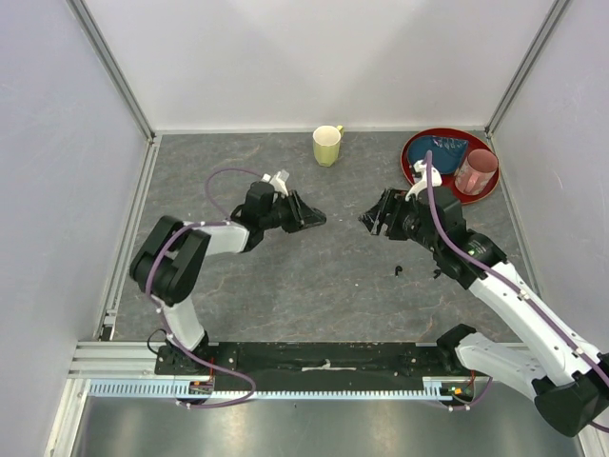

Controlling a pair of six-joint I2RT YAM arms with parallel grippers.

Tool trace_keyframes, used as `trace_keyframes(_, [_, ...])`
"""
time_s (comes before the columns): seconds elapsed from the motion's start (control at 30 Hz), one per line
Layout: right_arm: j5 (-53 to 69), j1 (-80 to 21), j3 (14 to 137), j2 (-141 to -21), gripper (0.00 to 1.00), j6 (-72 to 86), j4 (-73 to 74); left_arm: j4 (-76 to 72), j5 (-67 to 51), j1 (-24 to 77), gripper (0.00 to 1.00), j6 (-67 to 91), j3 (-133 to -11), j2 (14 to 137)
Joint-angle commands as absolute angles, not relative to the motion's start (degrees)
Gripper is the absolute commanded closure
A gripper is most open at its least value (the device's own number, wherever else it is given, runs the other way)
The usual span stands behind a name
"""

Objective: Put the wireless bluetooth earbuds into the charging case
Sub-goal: Place the charging case at the center of the board.

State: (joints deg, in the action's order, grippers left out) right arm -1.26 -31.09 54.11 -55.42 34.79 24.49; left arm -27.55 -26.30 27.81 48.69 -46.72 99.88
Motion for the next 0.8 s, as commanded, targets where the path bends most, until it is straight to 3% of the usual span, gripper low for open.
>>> trace_keyframes(0.0, [-0.17, -30.67, 54.41, -53.62, 0.25, 33.22, 26.01, -31.99, -29.98, 27.33, 0.91, 55.19, -55.01, 106.24])
trace_keyframes(0.33, [-0.18, -30.59, 53.79, -52.65, 0.25, 32.69, 27.25, -27.16, -26.9, 26.02, 0.77, 58.71, -61.17, 114.95])
trace_keyframes(0.53, [-0.97, -30.41, 53.26, -52.65, 0.24, 31.82, 27.68, -22.16, -23.73, 25.66, 0.72, 55.73, -61.17, 114.79])
trace_keyframes(0.6, [-1.4, -30.15, 53.44, -53.0, 0.24, 30.59, 28.04, -20.05, -22.69, 25.66, 0.65, 54.85, -61.17, 114.61])
trace_keyframes(0.77, [-6.58, -27.87, 54.75, -55.89, 0.19, 29.44, 30.76, -16.88, -20.92, 25.49, 0.59, 51.33, -60.47, 113.2])
